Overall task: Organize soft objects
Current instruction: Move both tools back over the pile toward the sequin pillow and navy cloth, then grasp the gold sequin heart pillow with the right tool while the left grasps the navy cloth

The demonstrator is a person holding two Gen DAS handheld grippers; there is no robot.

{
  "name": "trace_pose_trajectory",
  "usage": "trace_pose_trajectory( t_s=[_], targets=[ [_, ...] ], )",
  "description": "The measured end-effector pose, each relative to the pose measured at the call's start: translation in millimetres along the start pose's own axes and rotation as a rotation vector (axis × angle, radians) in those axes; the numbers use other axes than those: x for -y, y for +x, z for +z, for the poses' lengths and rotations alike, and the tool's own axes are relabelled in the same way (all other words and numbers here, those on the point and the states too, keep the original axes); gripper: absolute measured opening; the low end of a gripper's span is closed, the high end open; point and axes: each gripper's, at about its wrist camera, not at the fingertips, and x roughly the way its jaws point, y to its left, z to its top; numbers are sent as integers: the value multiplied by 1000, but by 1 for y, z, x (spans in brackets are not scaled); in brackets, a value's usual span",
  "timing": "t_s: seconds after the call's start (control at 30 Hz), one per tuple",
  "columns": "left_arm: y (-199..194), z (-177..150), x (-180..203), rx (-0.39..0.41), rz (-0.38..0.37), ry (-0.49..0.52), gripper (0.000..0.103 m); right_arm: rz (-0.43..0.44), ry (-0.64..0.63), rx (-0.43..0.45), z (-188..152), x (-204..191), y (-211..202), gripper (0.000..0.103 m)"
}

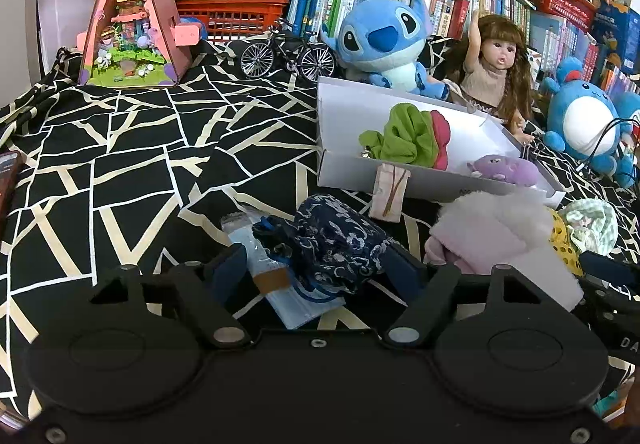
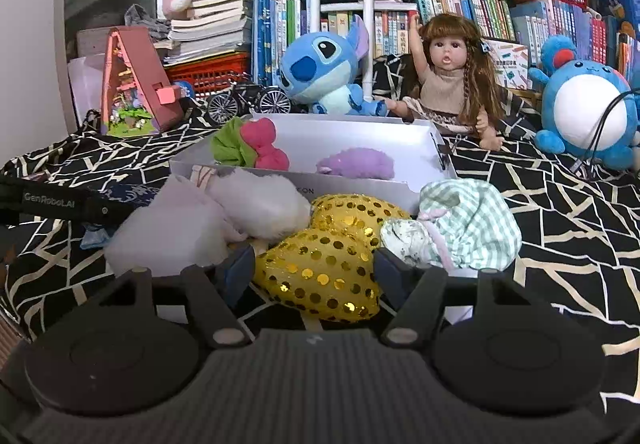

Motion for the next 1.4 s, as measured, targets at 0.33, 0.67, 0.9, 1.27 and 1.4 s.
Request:
trace_pose_trajectory(
  t_s=[0.33, 0.67, 0.9, 1.27, 1.4],
  targets=[
    [0, 2, 5, 42, 24, 38, 75, -18, 3, -3, 0, 0, 6, 78],
    [10, 3, 15, 70, 46, 119, 77, -21, 9, -5, 4, -2, 18, 83],
    [18, 1, 17, 55, 28, 130, 75, -24, 22, -25, 3, -1, 29, 84],
    [2, 4, 24, 79, -10, 181, 49, -21, 37, -44, 0, -1, 41, 87],
    [5, 2, 27, 67, -11, 209, 49, -22, 30, -47, -1, -3, 41, 87]
  ],
)
